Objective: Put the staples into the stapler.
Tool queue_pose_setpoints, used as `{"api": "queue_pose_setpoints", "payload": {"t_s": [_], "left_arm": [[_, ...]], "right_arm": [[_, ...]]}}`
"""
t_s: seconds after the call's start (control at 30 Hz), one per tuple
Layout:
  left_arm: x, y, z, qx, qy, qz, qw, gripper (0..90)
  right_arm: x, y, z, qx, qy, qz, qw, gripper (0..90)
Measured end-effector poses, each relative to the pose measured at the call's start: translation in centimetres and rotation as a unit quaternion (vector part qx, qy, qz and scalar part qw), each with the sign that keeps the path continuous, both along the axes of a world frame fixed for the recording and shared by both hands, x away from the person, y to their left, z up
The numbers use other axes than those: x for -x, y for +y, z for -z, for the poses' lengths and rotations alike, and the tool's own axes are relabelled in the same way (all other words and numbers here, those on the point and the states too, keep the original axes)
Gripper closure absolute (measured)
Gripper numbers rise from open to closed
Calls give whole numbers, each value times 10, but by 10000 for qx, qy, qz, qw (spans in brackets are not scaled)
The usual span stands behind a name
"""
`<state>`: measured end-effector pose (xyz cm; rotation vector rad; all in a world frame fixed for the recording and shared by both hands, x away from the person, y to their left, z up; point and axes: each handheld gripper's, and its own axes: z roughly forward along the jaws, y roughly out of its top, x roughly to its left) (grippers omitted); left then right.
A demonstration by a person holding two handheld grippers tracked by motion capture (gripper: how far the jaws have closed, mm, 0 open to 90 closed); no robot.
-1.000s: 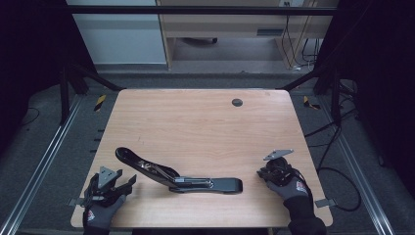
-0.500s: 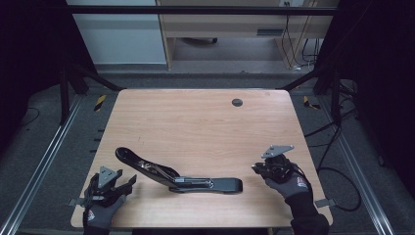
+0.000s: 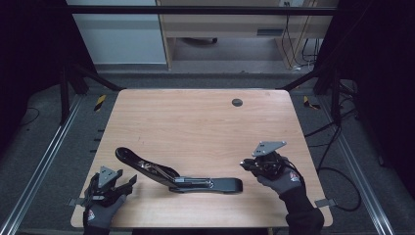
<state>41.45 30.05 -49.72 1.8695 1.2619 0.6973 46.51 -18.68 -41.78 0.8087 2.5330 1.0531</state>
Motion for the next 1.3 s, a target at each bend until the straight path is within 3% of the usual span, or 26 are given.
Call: {"api": "queue_pose_setpoints", "payload": {"t_s": [0.5, 0.67, 1.3], "left_arm": [[-1, 1, 0, 17, 13, 0, 10000, 383], [-1, 1, 0, 28, 14, -13, 10000, 383], [-1, 1, 0, 32, 16, -4, 10000, 383]], "right_arm": [[-9, 38, -18, 213, -87, -748, 9969, 785], [-13, 48, -21, 168, -53, -931, 9955, 785], [-21, 84, -24, 277, 88, -1624, 9863, 785]]}}
